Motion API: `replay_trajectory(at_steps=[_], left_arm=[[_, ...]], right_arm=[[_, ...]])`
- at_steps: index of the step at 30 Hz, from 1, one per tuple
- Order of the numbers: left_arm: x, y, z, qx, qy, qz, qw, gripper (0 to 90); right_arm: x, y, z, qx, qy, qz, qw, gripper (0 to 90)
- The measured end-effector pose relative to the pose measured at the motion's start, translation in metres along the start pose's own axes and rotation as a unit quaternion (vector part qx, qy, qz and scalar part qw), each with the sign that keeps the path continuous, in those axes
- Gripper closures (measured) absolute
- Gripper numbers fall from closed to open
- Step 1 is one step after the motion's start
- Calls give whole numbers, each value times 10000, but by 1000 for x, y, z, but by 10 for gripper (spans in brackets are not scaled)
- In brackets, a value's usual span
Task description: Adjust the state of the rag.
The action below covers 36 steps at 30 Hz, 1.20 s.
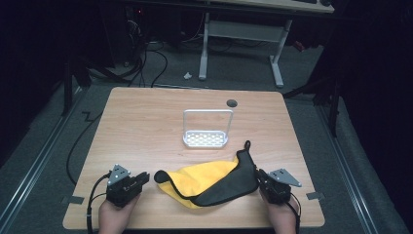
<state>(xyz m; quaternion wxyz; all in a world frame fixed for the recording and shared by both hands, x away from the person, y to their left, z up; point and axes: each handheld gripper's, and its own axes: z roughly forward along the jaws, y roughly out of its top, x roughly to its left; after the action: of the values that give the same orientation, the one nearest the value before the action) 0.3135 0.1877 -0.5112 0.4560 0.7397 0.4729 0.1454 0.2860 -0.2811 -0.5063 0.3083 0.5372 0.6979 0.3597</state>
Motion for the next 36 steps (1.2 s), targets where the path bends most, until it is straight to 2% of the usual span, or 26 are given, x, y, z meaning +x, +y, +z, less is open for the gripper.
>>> replay_trajectory(at_steps=[3,5,6,9,11,13,15,17,19,22,23,25,26,27,28,30,33,36], left_arm=[[-4,0,1,37,-71,66,9999,721],[-16,2,1,-15,-218,265,9994,656],[-25,5,3,-49,-293,436,9986,607],[-56,16,11,-117,-649,964,9932,493],[-71,22,16,-185,-862,1123,9898,447],[-84,26,23,-222,-1099,1236,9860,412],[-96,27,30,-65,-1166,1429,9828,373],[-102,25,41,280,-1188,1456,9818,352],[-104,21,49,561,-1226,1474,9798,373],[-108,12,52,759,-1417,1572,9744,454],[-110,8,52,830,-1414,1681,9720,511],[-110,3,53,921,-1406,1748,9702,657],[-110,0,54,962,-1353,1802,9695,790],[-110,-2,55,980,-1283,1836,9697,864],[-110,-3,54,951,-1270,1830,9702,900],[-108,-1,50,854,-1261,1797,9719,900],[-102,6,40,645,-1173,1725,9759,900],[-94,13,32,488,-1044,1694,9788,900]], right_arm=[[-10,-4,-3,71,-57,191,9998,803],[-15,-6,-8,51,-151,242,9996,763],[-16,-6,-11,19,-193,270,9994,750],[-19,-5,-19,-92,-290,277,9992,710],[-17,-4,-25,-146,-253,262,9992,681],[-10,-4,-29,-161,-101,257,9995,649],[-2,-5,-31,-105,73,154,9998,622],[6,-7,-28,39,181,74,9998,586],[9,-9,-22,169,129,9,9998,562],[7,-15,-11,476,231,54,9986,575],[6,-16,-10,518,246,32,9983,615],[4,-17,-9,535,230,13,9983,775],[3,-16,-11,502,225,33,9985,851],[1,-14,-13,474,239,11,9986,873],[1,-14,-14,486,232,-42,9985,881],[-1,-14,-17,502,195,-125,9985,885],[-5,-14,-22,504,187,-76,9985,884],[-11,-21,-29,583,99,-190,9981,884]])
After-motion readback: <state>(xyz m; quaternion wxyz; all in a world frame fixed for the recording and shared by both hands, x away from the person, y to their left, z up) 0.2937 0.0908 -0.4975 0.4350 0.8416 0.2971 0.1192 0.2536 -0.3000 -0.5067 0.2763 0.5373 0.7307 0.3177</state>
